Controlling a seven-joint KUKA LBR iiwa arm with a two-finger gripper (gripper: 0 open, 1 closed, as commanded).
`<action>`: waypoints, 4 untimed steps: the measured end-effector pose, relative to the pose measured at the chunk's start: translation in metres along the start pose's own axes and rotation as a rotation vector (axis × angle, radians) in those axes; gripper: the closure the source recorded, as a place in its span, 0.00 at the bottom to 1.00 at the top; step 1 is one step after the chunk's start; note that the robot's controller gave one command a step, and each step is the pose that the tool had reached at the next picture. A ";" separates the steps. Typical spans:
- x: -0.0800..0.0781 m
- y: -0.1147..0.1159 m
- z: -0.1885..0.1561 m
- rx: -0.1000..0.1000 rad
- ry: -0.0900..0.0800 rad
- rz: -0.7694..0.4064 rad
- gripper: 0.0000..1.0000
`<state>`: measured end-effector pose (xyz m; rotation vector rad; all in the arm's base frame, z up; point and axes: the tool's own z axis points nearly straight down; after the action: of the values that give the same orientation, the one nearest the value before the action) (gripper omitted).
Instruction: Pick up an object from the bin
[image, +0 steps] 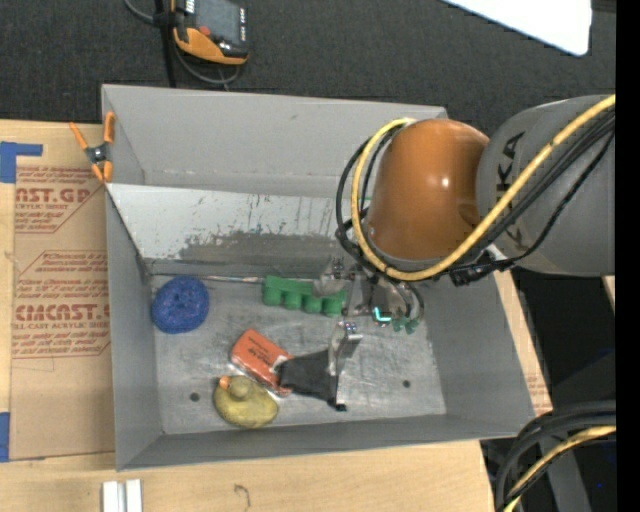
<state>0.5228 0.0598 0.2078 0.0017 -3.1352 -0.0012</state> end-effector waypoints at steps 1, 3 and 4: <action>-0.002 0.000 -0.003 0.000 -0.007 0.000 0.00; 0.020 -0.028 0.074 0.001 -0.009 -0.161 0.00; -0.005 -0.007 0.134 0.000 -0.011 -0.212 1.00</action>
Offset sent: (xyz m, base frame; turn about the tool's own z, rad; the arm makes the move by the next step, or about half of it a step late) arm -0.0386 -0.0339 -0.0853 -0.2219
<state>0.5265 0.0525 0.0738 0.3343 -3.1287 -0.0016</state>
